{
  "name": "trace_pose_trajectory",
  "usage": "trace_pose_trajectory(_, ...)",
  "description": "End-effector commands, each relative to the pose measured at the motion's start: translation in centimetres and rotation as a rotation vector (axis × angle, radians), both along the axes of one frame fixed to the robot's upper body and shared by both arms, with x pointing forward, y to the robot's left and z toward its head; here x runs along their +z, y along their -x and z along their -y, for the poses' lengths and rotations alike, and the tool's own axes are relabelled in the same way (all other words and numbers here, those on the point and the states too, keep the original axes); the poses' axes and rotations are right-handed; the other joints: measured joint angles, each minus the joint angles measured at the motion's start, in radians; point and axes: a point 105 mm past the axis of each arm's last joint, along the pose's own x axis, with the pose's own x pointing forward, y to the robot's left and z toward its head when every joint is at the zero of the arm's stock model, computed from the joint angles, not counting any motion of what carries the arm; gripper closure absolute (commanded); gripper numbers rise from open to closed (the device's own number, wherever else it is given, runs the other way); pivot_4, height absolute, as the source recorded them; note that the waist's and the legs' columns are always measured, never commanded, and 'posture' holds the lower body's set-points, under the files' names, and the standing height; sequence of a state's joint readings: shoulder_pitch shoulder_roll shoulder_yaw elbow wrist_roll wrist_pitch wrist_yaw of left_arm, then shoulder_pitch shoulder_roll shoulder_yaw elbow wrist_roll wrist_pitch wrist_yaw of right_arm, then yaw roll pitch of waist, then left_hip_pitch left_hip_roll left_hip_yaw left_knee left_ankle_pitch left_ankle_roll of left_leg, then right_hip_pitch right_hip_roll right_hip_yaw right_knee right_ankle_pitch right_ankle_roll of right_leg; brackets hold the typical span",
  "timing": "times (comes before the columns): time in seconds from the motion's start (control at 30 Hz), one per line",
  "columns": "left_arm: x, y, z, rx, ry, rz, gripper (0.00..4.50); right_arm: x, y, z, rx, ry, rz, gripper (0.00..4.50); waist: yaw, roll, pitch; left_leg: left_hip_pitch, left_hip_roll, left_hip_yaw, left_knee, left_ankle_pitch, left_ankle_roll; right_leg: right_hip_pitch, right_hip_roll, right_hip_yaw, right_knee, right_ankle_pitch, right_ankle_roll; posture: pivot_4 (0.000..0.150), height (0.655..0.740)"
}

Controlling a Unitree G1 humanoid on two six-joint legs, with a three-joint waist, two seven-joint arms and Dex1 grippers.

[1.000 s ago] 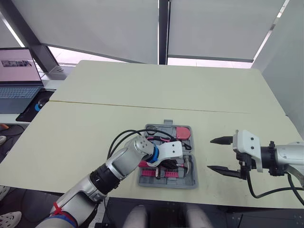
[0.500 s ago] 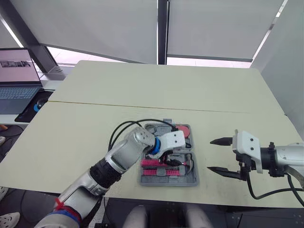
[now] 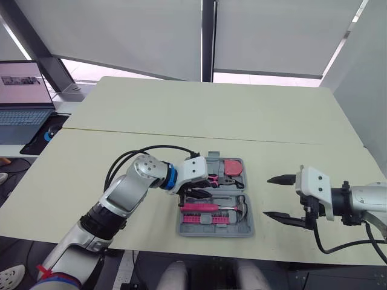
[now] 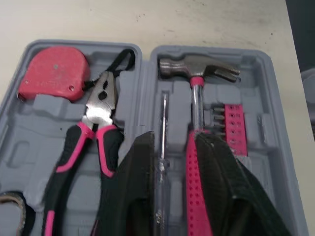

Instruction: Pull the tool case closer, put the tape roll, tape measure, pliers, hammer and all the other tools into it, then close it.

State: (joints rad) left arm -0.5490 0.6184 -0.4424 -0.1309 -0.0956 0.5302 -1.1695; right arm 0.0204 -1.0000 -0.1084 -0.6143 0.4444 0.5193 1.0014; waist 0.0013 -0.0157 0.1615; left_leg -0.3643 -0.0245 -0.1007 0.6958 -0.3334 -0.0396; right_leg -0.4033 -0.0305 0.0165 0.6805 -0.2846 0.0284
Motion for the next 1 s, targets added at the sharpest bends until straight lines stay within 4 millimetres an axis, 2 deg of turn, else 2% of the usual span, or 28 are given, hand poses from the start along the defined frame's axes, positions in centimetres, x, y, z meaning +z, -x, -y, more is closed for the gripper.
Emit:
trace_pose_trajectory(0.03, 0.0, 0.7, 0.9, -0.051, 0.01, 0.037, 4.36, 0.8, 0.2, -0.2, 0.009, -0.001, 0.034, 0.0, 0.0, 0.0, 0.0, 0.0, 0.0, 0.0, 0.0, 0.0, 0.0, 0.0, 0.0, 0.0, 0.0, 0.0, 0.0, 0.15, 0.74)
trace_pose_trajectory(0.07, -0.3, 0.8, 0.8, -0.057, 0.002, 0.039, 4.47, 0.8, 0.2, -0.2, 0.01, -0.001, 0.032, 0.0, 0.0, 0.0, 0.0, 0.0, 0.0, 0.0, 0.0, -0.001, 0.001, 0.0, 0.0, 0.0, 0.0, 0.0, 0.0, 0.15, 0.74)
trace_pose_trajectory(0.73, -6.4, 1.4, -1.1, -0.001, -0.123, -0.014, 4.47, 0.9, 0.4, -0.3, 0.014, -0.001, 0.027, 0.0, -0.003, 0.001, -0.001, 0.001, 0.002, 0.0, 0.0, -0.002, 0.003, 0.0, 0.0, 0.0, 0.001, 0.0, 0.0, 0.15, 0.74)
trace_pose_trajectory(1.0, -8.0, 1.6, -1.6, 0.01, -0.152, -0.038, 4.47, 0.9, 0.5, -0.3, 0.015, 0.002, 0.023, 0.0, -0.003, 0.003, -0.002, 0.009, 0.001, -0.001, -0.001, -0.002, 0.004, 0.011, 0.001, -0.001, -0.001, 0.0, 0.0, 0.15, 0.74)
